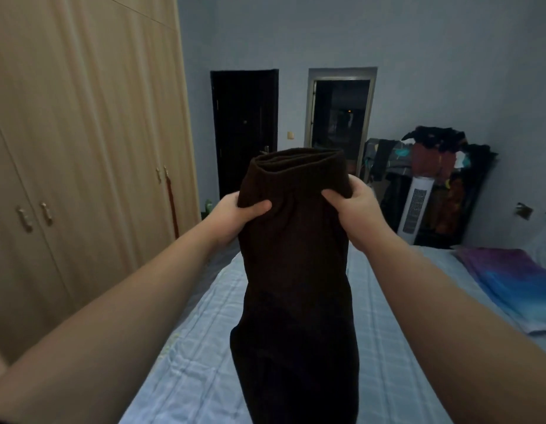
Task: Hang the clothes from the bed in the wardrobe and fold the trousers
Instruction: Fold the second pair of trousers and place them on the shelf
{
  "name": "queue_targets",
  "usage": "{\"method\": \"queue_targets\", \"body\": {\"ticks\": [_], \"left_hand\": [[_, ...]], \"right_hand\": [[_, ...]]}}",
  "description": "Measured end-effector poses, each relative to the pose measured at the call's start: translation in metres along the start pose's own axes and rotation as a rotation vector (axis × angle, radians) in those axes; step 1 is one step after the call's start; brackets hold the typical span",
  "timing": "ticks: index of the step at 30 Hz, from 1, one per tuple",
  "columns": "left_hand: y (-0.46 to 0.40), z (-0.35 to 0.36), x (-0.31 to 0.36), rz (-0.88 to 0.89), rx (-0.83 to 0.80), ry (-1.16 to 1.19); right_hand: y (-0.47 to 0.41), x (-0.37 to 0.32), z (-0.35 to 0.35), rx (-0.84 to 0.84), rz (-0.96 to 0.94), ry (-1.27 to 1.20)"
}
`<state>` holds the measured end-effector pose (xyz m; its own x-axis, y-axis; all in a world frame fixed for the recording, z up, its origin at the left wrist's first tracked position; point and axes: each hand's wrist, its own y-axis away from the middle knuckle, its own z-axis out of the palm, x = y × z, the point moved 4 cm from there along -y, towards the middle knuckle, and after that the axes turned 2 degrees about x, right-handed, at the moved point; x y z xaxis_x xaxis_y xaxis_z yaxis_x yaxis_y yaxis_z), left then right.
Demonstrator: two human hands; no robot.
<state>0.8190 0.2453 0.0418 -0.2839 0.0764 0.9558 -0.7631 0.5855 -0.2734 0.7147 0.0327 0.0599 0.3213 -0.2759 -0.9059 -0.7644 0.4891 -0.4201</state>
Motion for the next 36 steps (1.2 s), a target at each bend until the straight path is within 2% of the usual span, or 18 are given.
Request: {"method": "queue_targets", "body": {"ticks": [4, 7, 10, 13, 16, 19, 22, 26, 29, 31, 34, 36], "left_hand": [[0.009, -0.007, 0.064, 0.226, 0.215, -0.093], [0.019, -0.017, 0.129, 0.389, 0.278, -0.163], [0.034, -0.032, 0.165, 0.369, 0.234, -0.350], [0.054, -0.048, 0.179, 0.353, 0.156, -0.233], [0.071, -0.060, 0.184, 0.363, 0.171, -0.111], [0.082, -0.068, 0.186, 0.336, 0.164, -0.114], [0.089, -0.077, 0.181, 0.282, 0.105, -0.135], [0.102, -0.088, 0.179, 0.211, -0.098, 0.209], [0.105, -0.102, 0.176, 0.187, -0.216, 0.240], [0.103, -0.111, 0.175, 0.208, -0.176, 0.165], [0.102, -0.119, 0.174, 0.333, 0.021, -0.179], [0.104, -0.117, 0.171, 0.379, 0.074, -0.249]], "right_hand": [[0.019, -0.065, -0.009, 0.078, -0.141, 0.043], [0.027, -0.129, -0.015, 0.128, -0.295, 0.160], [0.039, -0.163, -0.003, 0.085, -0.245, 0.358], [0.059, -0.178, 0.010, 0.178, -0.311, 0.348], [0.079, -0.184, 0.032, 0.135, -0.207, 0.245], [0.090, -0.196, 0.040, 0.211, -0.261, 0.210], [0.099, -0.194, 0.052, 0.116, -0.112, 0.162], [0.099, -0.203, 0.055, 0.041, -0.056, -0.058], [0.103, -0.210, 0.062, -0.126, 0.058, -0.062], [0.102, -0.212, 0.056, -0.224, 0.113, -0.040], [0.104, -0.209, 0.047, -0.404, 0.127, -0.057], [0.106, -0.200, 0.047, -0.476, 0.152, -0.090]]}}
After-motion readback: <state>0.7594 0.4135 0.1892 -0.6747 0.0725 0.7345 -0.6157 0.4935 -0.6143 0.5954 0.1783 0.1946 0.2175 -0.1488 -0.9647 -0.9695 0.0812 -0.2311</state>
